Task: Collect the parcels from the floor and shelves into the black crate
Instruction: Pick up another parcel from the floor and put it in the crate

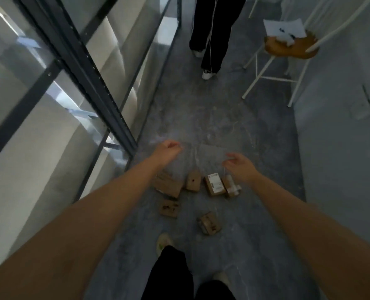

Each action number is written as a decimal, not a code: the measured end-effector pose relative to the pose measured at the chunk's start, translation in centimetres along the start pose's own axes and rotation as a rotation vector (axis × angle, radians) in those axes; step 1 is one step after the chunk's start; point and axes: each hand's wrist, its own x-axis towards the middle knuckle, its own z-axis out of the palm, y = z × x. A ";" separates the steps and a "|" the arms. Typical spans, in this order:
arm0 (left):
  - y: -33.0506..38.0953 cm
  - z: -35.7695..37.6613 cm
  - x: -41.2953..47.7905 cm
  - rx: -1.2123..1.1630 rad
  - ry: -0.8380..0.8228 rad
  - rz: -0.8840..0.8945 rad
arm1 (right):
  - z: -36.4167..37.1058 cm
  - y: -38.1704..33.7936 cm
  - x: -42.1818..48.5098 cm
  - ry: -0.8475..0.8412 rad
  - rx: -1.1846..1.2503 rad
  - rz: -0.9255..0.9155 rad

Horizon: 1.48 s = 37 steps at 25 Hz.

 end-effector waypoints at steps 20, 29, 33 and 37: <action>-36.2 26.6 29.2 0.218 -0.154 -0.368 | 16.3 41.7 22.9 -0.300 -0.349 0.303; -47.8 35.0 29.6 0.132 -0.215 -0.530 | 23.7 50.2 23.3 -0.238 -0.639 0.344; -46.3 34.4 28.1 0.097 -0.225 -0.547 | 21.0 47.2 24.1 -0.172 -0.352 0.394; -39.3 31.5 26.9 0.038 -0.200 -0.536 | 14.7 40.2 24.7 -0.096 0.193 0.512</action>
